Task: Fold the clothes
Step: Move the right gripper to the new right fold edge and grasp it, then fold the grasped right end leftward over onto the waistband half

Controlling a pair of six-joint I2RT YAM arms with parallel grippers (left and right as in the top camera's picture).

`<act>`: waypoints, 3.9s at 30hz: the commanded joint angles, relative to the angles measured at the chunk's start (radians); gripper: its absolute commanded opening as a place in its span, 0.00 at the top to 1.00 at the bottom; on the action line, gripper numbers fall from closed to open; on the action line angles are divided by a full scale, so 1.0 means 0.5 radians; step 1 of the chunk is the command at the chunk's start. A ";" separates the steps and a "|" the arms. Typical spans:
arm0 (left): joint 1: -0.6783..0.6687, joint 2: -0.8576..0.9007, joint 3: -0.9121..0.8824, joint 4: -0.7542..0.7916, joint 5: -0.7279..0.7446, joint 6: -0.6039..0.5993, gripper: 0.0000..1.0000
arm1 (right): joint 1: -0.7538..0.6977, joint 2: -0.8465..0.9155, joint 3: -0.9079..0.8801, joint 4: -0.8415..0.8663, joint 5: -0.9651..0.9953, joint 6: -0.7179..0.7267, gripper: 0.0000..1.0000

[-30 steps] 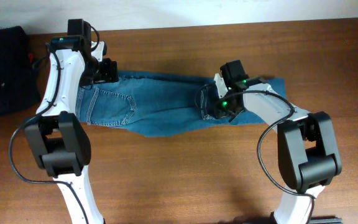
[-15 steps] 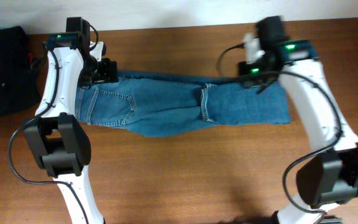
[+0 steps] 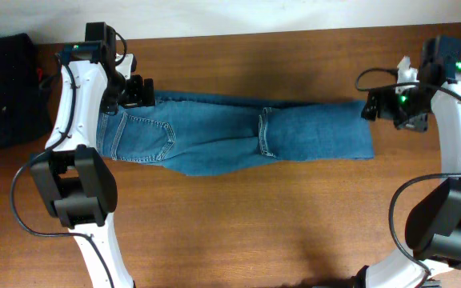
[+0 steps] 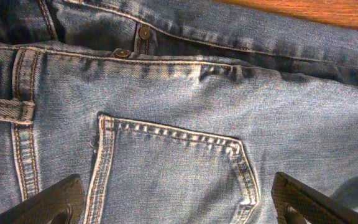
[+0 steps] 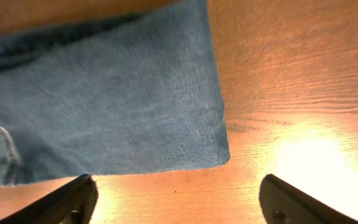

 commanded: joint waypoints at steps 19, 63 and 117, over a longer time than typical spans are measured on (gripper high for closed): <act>0.012 0.022 0.043 0.003 0.020 0.003 0.01 | -0.059 0.014 -0.912 1.055 -0.128 -0.154 0.16; 0.010 0.021 0.169 0.054 0.062 0.002 0.01 | -0.218 0.155 0.079 0.316 -0.203 -0.269 0.96; 0.431 0.021 0.792 -0.382 -0.084 -0.087 0.01 | 2.042 0.727 0.790 0.571 -0.038 0.019 0.96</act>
